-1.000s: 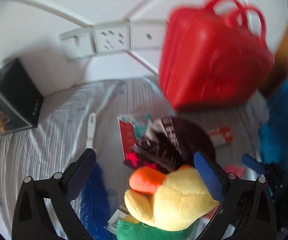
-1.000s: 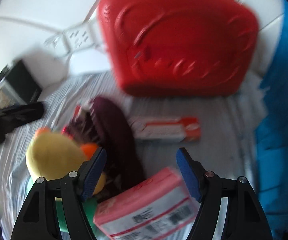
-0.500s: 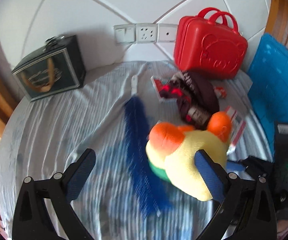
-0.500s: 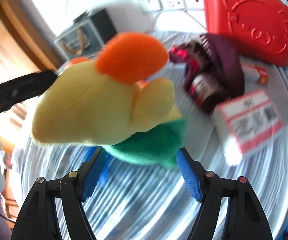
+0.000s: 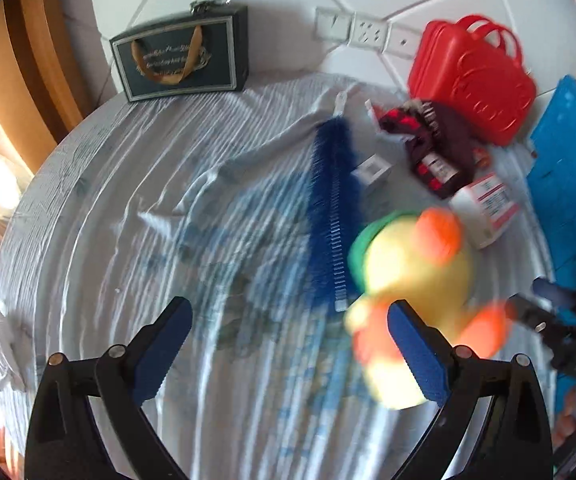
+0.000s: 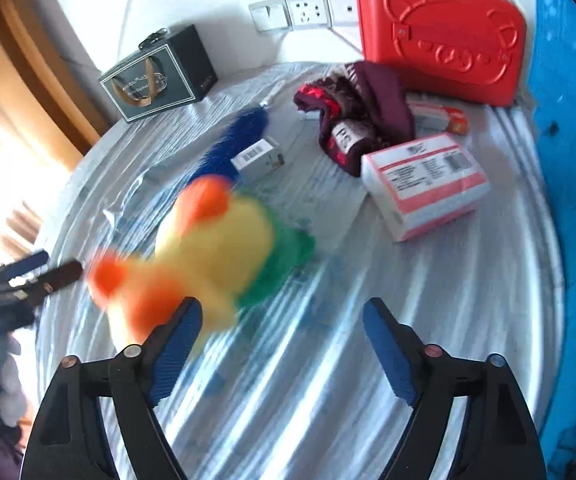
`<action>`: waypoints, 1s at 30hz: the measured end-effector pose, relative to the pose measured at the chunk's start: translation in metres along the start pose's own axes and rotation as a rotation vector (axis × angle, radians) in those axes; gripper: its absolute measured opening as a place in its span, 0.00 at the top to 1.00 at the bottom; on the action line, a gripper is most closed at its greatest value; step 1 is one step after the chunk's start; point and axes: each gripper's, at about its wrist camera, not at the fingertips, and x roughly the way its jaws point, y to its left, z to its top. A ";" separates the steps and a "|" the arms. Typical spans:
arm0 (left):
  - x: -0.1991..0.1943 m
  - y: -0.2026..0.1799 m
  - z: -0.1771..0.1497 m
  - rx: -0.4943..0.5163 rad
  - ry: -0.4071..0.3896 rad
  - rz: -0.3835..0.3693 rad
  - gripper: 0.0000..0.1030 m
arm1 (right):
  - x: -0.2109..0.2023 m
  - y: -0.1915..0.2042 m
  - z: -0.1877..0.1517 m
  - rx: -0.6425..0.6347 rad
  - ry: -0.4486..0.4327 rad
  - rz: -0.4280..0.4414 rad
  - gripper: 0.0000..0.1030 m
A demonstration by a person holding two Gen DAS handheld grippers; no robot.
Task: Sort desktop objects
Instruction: 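Bring both grippers to the yellow duck plush in the green frog hat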
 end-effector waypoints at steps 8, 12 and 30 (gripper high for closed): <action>0.026 -0.055 -0.044 -0.003 0.135 -0.122 0.03 | -0.008 -0.017 -0.013 -0.003 0.011 -0.033 0.17; 0.051 -0.061 -0.073 -0.004 0.201 -0.079 0.02 | 0.001 -0.020 -0.017 -0.017 0.046 -0.024 0.14; 0.008 0.004 -0.055 -0.201 0.082 0.032 0.00 | 0.018 0.023 -0.019 -0.168 0.090 0.080 0.02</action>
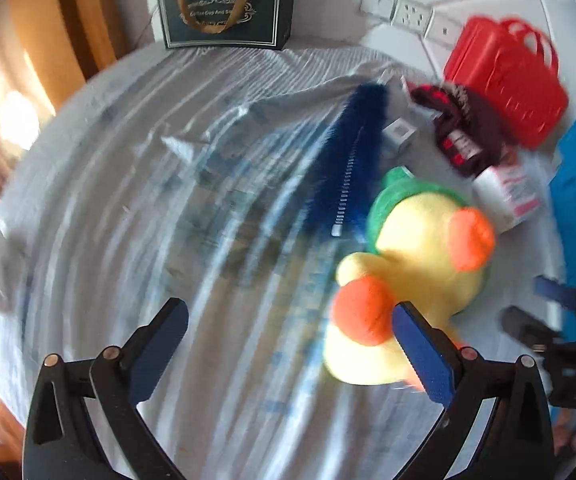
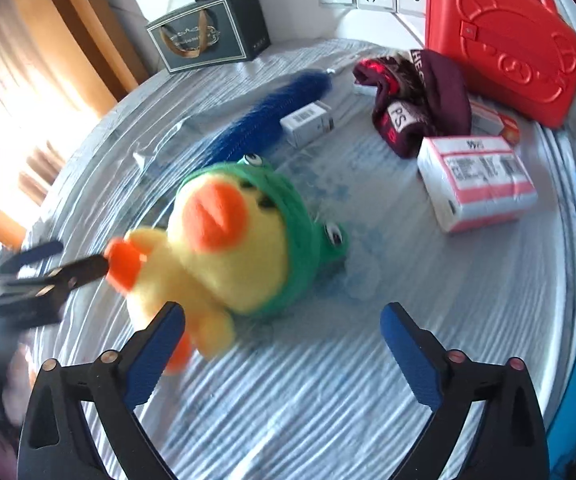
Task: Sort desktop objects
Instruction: 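Bring both grippers to the yellow duck plush in the green frog hat, then close both grippers on the duck plush from opposite sides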
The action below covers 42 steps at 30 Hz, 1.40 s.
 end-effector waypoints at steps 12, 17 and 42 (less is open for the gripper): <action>0.053 -0.063 -0.047 -0.010 0.094 0.047 0.00 | -0.002 -0.025 0.009 -0.035 0.014 -0.025 0.01; 0.032 -0.053 -0.030 0.134 -0.041 0.226 0.00 | 0.012 -0.019 0.017 -0.050 0.028 0.031 0.00; 0.078 -0.050 -0.015 0.092 0.058 -0.060 0.00 | 0.093 0.015 0.067 -0.109 0.110 0.167 0.00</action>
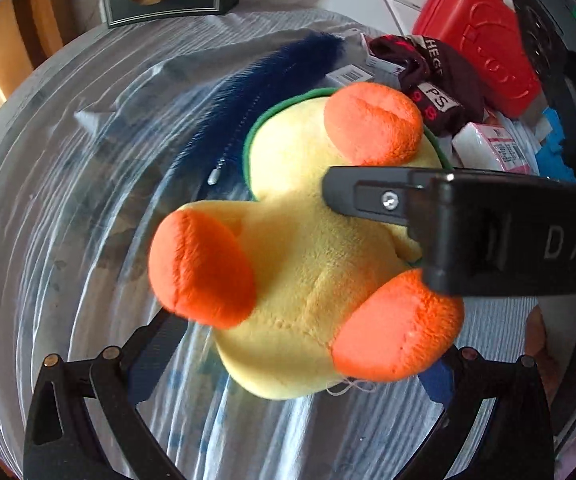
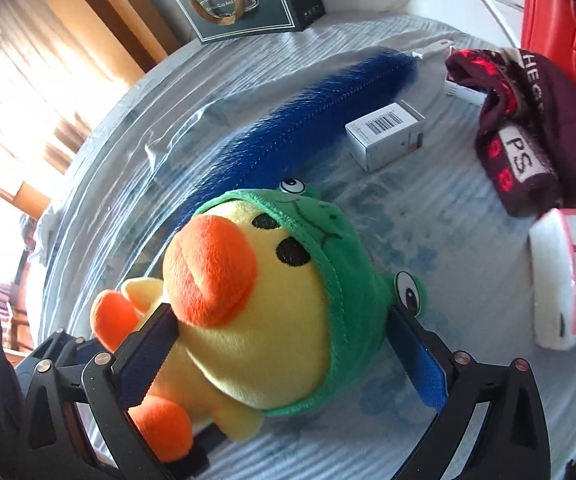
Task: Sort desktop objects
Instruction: 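Close both grippers on the duck plush from opposite sides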
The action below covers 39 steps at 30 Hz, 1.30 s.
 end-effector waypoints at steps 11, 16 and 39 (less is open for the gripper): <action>0.007 -0.013 -0.010 0.128 0.012 0.004 0.13 | -0.009 -0.020 -0.022 0.129 -0.013 0.057 0.00; -0.008 0.027 -0.015 0.097 0.010 0.126 0.20 | -0.012 -0.013 -0.023 0.110 0.009 0.025 0.00; -0.090 0.050 0.004 -0.116 -0.123 0.083 0.13 | -0.067 -0.004 -0.060 0.154 -0.064 -0.088 0.00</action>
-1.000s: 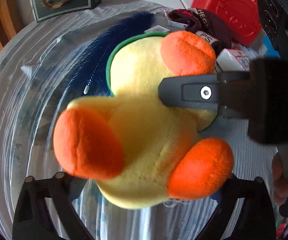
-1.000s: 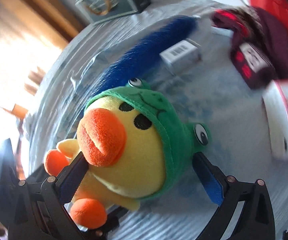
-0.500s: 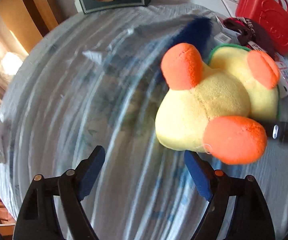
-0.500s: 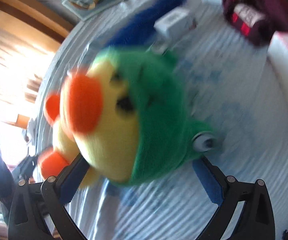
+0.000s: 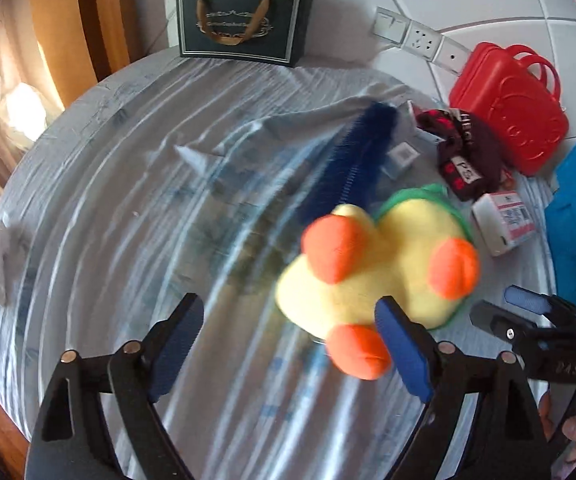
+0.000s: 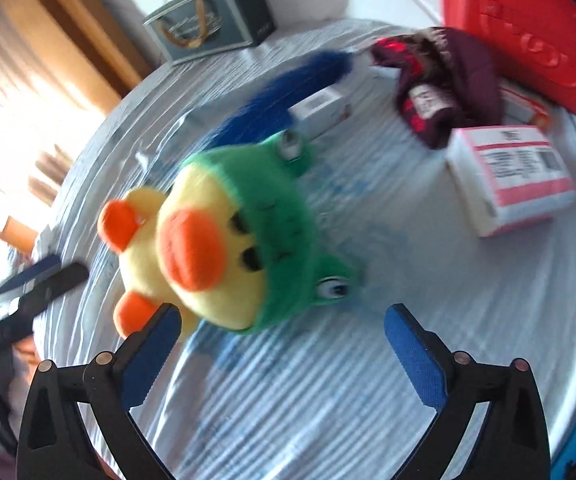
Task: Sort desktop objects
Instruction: 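Close both grippers on the duck plush from opposite sides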
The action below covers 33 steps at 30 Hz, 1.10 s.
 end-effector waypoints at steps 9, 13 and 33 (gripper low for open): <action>0.069 -0.033 -0.014 0.029 0.111 0.011 0.13 | 0.023 0.007 0.024 -0.061 0.013 0.032 0.00; 0.079 -0.029 -0.009 0.024 0.105 -0.007 0.09 | 0.049 0.010 0.035 -0.083 0.057 0.051 0.00; 0.026 -0.040 -0.003 0.232 -0.047 -0.079 0.39 | 0.028 0.036 0.018 -0.077 -0.047 0.128 0.18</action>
